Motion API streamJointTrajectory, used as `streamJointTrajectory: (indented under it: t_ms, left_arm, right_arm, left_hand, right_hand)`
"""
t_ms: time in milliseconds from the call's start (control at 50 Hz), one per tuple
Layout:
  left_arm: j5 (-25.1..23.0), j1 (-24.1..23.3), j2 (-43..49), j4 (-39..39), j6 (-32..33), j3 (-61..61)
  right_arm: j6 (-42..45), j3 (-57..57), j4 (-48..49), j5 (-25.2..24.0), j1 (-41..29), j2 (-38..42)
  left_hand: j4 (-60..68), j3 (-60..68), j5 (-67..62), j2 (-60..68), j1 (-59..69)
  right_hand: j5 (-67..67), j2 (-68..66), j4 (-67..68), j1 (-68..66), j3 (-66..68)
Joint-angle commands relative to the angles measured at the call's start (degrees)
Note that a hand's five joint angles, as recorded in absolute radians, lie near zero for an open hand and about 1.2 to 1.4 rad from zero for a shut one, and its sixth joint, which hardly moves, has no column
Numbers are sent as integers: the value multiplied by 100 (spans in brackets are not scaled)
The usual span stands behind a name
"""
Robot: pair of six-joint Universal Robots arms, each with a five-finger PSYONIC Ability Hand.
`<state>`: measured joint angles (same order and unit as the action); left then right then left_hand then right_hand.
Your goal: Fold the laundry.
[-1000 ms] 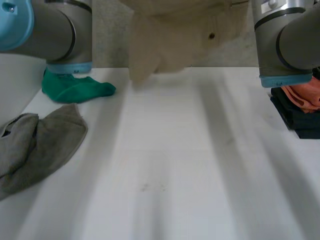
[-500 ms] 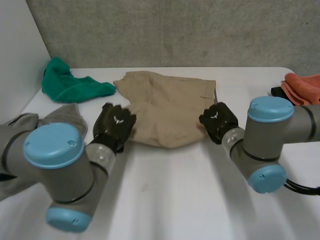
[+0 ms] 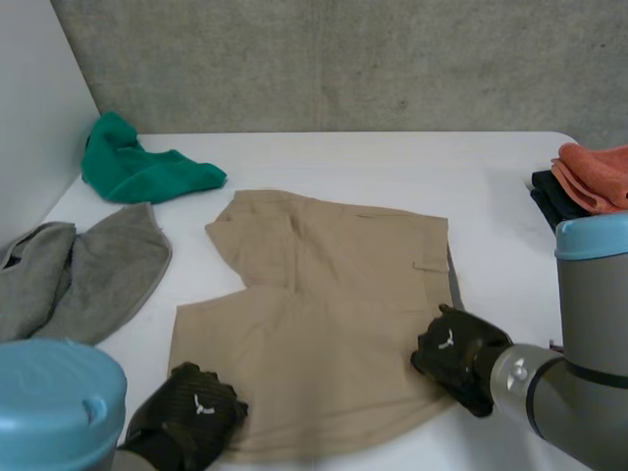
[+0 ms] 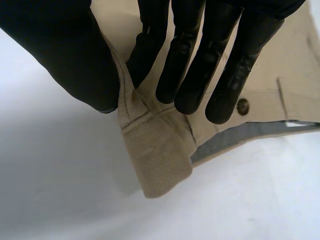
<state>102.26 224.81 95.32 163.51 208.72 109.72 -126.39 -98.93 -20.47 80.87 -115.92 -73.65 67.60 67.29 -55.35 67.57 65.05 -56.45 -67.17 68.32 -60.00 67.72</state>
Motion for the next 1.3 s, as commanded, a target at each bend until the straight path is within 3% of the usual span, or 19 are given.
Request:
streamJointTrajectory:
  t_ms: [20,120,200,280,360,460,560,720,840,1000,1080,1180,1300]
  left_arm:
    - [-22,-157,-357,-206,282,-380]
    - [-48,54,-357,-127,836,-987]
    - [-171,528,-260,93,1170,-1541]
    - [-758,950,213,707,1443,-2129]
    - [-1811,1397,1038,1418,1636,-2700]
    - [-2684,1803,2233,1816,1672,-3649]
    - [-3247,2084,3842,1588,1637,-5353]
    - [-4003,2181,5881,122,1602,-7979]
    - [-4012,2243,6455,-337,1602,-8661]
    - [-3811,2304,6490,-346,1602,-8678]
    - [-3600,2322,6464,-346,1602,-8608]
    - [-3231,2339,6271,-329,1663,-8353]
    - [-2326,2339,5524,66,1786,-7423]
  right_arm:
    - [114,-258,-168,-9,-1,-141]
    - [123,-294,-168,-9,17,-150]
    - [123,-329,-168,-9,78,-150]
    - [123,-337,-116,-18,131,-150]
    - [114,-337,-98,-18,131,-150]
    - [114,-337,-63,-44,131,-133]
    - [105,-329,-10,-159,131,-115]
    - [97,-320,139,-168,131,-1]
    - [70,-337,236,-168,131,70]
    - [70,-311,350,-168,175,70]
    - [61,-302,403,-168,175,70]
    - [35,-320,429,-176,166,70]
    - [26,-337,438,-176,166,70]
  left_hand:
    - [-4708,-4677,4484,-4706,-4453]
    - [-5418,-5388,5194,-5416,-5164]
    - [-5587,-5556,5362,-5584,-5332]
    - [-5452,-5422,5228,-5450,-5198]
    - [-5085,-5054,4861,-5082,-4830]
    - [-4427,-4397,4203,-4425,-4173]
    - [-4157,-4126,3933,-4155,-3903]
    - [-4039,-4009,3815,-4037,-3785]
    - [-3452,-3421,3228,-3449,-3197]
    - [226,257,-451,229,481]
    - [1238,1269,-1463,1241,1493]
    - [1240,1271,-1465,1243,1495]
    - [1240,1271,-1465,1243,1495]
  right_hand:
    - [-1355,-1283,1168,-2000,1228]
    - [-1355,-1283,1168,-2000,1228]
    - [-1355,-1283,1168,-2000,1228]
    - [-1355,-1283,1168,-2000,1228]
    - [-1355,-1283,1168,-2000,1228]
    - [-1355,-1283,1168,-2000,1228]
    - [-1355,-1283,1168,-2000,1228]
    - [-1355,-1283,1168,-2000,1228]
    - [-1355,-1283,1168,-2000,1228]
    - [-1355,-1283,1168,-2000,1228]
    - [-1355,-1283,1168,-2000,1228]
    - [-1355,-1283,1168,-2000,1228]
    - [-1355,-1283,1168,-2000,1228]
